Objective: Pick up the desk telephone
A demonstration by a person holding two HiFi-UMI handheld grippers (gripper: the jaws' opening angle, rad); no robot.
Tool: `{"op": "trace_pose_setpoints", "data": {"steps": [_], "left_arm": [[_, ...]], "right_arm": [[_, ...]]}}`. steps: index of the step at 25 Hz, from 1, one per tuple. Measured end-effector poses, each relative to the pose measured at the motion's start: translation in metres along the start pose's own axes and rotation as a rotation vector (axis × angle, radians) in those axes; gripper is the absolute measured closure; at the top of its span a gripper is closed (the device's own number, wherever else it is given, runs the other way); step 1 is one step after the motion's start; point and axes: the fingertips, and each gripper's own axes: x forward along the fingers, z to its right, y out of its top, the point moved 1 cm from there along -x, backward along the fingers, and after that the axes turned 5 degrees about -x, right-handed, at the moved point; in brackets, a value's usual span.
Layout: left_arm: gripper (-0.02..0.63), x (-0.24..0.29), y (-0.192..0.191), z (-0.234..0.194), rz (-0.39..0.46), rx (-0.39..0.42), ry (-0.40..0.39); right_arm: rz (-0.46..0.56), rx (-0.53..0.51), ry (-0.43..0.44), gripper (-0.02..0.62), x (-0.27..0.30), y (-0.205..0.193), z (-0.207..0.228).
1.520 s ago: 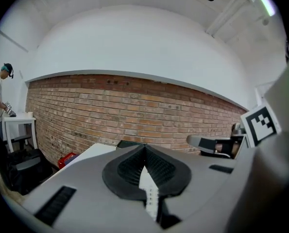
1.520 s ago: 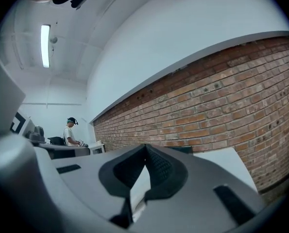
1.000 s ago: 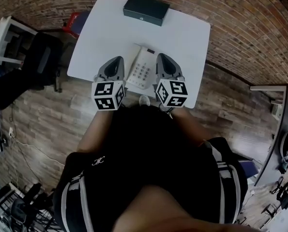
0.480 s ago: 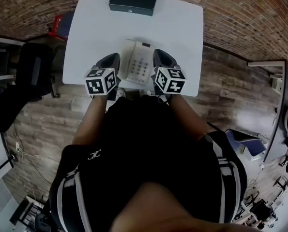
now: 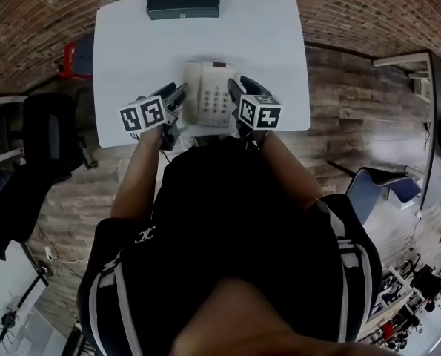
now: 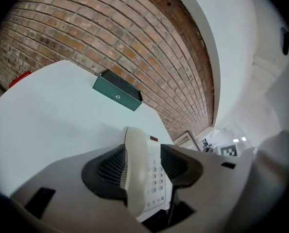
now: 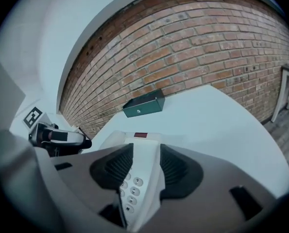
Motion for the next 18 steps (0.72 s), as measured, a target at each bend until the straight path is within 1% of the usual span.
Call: {"op": "trace_pose_setpoints", "data": {"steps": [2, 4, 6, 8, 13, 16, 18], "left_arm": [[0.371, 0.007, -0.001, -0.004, -0.027, 0.035, -0.016], [0.34, 0.014, -0.006, -0.005, -0.071, 0.064, -0.059], [0.31, 0.022, -0.014, -0.004, -0.133, 0.064, -0.12], [0.305, 0.029, -0.02, -0.006, -0.191, 0.046, -0.16], [0.307, 0.042, -0.031, -0.019, -0.274, 0.05, -0.154], [0.306, 0.047, -0.04, -0.024, -0.314, 0.028, -0.163], [0.304, 0.049, -0.044, -0.028, -0.325, 0.007, -0.168]], "right_arm": [[-0.021, 0.044, 0.016, 0.425, 0.004, -0.004, 0.001], [-0.046, 0.09, 0.03, 0.402, 0.007, -0.009, 0.004], [-0.073, 0.125, 0.038, 0.396, 0.01, -0.016, 0.008], [-0.095, 0.149, 0.042, 0.396, 0.014, -0.023, 0.011], [-0.133, 0.197, 0.08, 0.396, 0.024, -0.035, 0.007], [-0.144, 0.258, 0.095, 0.396, 0.027, -0.041, 0.007], [-0.141, 0.291, 0.109, 0.396, 0.029, -0.042, 0.006]]}}
